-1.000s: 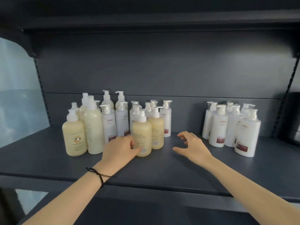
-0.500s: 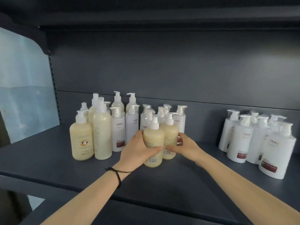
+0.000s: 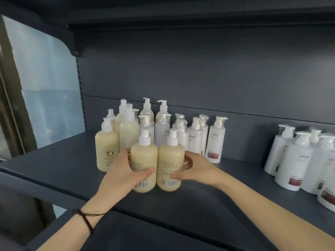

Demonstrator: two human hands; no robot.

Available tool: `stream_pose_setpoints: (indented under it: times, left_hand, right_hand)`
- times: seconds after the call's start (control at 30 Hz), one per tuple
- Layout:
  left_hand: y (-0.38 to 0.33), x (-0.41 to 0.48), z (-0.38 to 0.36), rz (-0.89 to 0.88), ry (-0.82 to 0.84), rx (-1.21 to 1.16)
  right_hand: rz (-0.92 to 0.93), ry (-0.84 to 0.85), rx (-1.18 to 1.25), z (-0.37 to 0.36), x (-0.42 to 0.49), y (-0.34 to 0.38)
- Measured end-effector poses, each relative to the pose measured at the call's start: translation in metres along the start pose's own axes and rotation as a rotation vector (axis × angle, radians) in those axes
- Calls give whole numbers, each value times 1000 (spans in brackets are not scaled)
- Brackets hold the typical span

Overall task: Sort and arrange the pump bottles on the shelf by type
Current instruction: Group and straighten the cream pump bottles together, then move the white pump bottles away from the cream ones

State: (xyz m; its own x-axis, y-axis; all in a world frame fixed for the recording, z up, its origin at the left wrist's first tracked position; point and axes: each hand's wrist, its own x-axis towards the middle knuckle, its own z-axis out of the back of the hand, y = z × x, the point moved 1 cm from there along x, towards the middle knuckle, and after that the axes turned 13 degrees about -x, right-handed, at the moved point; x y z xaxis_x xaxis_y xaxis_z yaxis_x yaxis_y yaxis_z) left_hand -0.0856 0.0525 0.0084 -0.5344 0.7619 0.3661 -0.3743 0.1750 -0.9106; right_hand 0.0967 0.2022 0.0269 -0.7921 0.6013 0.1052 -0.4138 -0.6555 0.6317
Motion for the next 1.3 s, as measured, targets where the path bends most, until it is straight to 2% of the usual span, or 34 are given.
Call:
stream_pose_setpoints:
  times: [0.27, 0.4, 0.47, 0.57, 0.63, 0.67, 0.73, 0.8, 0.87, 1.03, 1.1, 1.23, 1.3]
  left_hand:
    - [4, -6, 66, 72, -184, 224]
    - [5, -9, 70, 17, -229, 318]
    - [-1, -19, 66, -97, -323, 513]
    - [-13, -33, 53, -495, -364, 832]
    - [-18, -37, 33, -723, -199, 936]
    - [-19, -37, 19, -771, -82, 967]
    - [-21, -32, -14, -702, 97, 968]
    - [-22, -18, -51, -510, 150, 935]
    - [-22, 3, -80, -378, 124, 916]
    - [-11, 47, -112, -240, 19, 796]
    - [0, 54, -115, -171, 22, 667]
    - [10, 65, -125, -58, 34, 288]
    - [9, 67, -127, -17, 25, 168]
  right_hand:
    - [84, -7, 94, -57, 38, 45]
    - [91, -44, 67, -64, 38, 51]
    - [75, -72, 50, -56, 30, 42]
    - [22, -110, -100, -30, 12, 15]
    - [-15, -125, -242, -9, 3, -8]
    - [-36, -134, -303, 0, 0, -19]
    - [-86, -156, -398, 15, -1, -36]
    - [-128, -189, -482, 27, 1, -48]
    - [-153, -218, -522, 35, 5, -56]
    - [-130, -261, -744, 46, 21, -65]
    - [-118, -281, -619, 47, 31, -68]
    - [-149, -326, -84, 45, 49, -70]
    - [-159, -375, -28, 43, 55, -71]
